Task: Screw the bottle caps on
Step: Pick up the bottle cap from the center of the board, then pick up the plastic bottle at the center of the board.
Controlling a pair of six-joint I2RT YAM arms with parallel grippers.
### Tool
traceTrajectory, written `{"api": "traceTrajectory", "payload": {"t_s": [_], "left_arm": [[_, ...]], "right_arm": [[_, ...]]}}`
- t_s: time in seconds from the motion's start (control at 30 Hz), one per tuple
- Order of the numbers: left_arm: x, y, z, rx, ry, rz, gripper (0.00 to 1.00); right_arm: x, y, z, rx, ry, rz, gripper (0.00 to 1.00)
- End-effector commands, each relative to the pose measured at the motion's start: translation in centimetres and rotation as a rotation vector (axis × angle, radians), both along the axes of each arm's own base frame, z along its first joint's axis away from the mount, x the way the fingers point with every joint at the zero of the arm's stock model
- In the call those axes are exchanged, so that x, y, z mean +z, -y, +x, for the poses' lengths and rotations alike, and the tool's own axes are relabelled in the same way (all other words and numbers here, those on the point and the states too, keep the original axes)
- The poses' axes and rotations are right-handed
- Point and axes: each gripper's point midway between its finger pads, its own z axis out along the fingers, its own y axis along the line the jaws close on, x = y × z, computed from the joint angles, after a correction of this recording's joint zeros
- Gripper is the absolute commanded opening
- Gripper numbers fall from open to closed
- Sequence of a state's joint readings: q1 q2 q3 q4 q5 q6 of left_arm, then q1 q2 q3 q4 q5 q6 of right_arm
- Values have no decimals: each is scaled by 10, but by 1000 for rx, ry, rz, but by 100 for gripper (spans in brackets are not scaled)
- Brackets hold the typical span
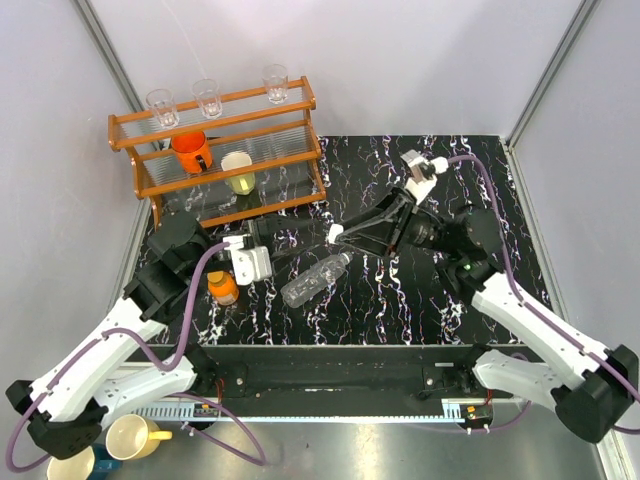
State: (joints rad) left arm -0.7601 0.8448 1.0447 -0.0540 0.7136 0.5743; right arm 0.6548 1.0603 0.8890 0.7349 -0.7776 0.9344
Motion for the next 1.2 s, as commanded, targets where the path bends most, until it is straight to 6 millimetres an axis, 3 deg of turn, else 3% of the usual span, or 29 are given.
{"api": "traceTrajectory", "payload": {"t_s": [0.0,0.03,0.17,0.2,0.3,0.33,0.37,0.43,0.47,0.57,0.8,0.97,1.17], "left_arm": [[-2,-17,8,103,20,15,60],[0,-18,7,103,21,13,66],[7,-26,15,180,-58,20,70],[3,-28,18,201,-97,32,78],[-42,-33,31,285,-250,175,90],[-70,-37,31,309,-335,270,94],[-100,-37,46,378,-418,353,95],[-149,-45,43,409,-550,527,96],[-175,-43,51,438,-614,601,98],[-218,-41,57,478,-766,707,99],[-282,-41,78,660,-1124,824,99],[-296,-35,79,651,-1177,834,99],[-328,-39,79,707,-1231,886,99]], "right_arm": [[20,15,-21,-26,96,26,11],[19,16,-20,-37,100,23,11],[13,19,-20,-59,82,-10,9],[16,22,-25,-64,90,-12,9],[14,32,-28,-121,97,-61,8],[12,35,-24,-167,116,-76,8],[4,37,-24,-183,89,-114,8],[1,46,-27,-221,92,-133,7],[-1,48,-29,-225,87,-139,8],[-4,54,-33,-237,77,-137,8],[3,66,-46,-252,92,-114,8],[6,71,-52,-250,98,-112,8],[11,72,-57,-239,107,-87,7]]}}
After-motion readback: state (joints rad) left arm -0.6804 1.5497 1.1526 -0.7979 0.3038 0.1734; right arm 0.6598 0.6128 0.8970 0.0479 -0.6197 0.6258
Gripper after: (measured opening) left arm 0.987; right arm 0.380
